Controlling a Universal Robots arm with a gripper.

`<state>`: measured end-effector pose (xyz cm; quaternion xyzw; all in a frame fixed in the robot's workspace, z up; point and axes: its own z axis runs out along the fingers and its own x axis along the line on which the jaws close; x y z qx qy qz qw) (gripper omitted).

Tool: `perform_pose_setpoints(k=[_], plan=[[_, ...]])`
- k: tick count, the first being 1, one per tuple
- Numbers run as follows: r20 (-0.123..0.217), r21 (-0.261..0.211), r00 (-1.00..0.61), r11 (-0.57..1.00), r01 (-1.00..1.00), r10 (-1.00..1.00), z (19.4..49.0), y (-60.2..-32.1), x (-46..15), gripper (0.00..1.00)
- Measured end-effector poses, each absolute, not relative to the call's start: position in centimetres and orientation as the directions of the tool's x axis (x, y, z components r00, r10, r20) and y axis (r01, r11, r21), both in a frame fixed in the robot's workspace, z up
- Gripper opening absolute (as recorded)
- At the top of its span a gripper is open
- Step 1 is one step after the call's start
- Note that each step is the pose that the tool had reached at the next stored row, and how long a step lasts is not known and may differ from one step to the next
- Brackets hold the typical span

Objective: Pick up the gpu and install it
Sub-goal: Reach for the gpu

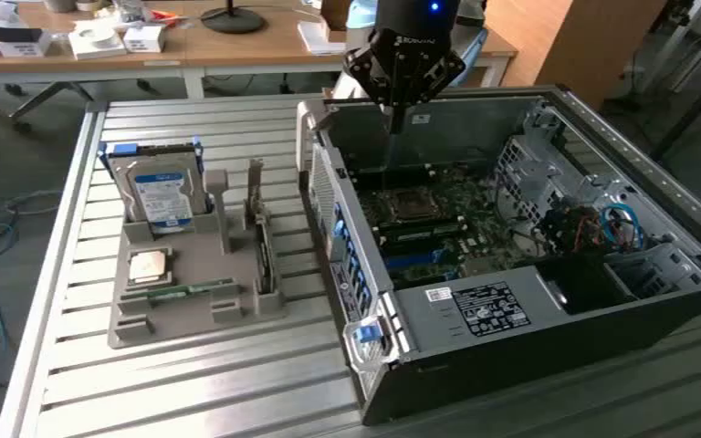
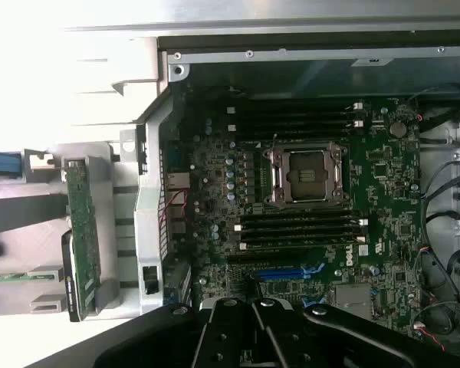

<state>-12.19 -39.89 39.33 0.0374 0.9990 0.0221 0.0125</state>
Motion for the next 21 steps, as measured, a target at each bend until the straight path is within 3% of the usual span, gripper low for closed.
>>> perform_pose_setpoints(k=[21], plan=[[-0.023, 0.045, -0.997, 0.996, 0.074, 0.075, 39.3, -39.9, -13.5, 0.11]])
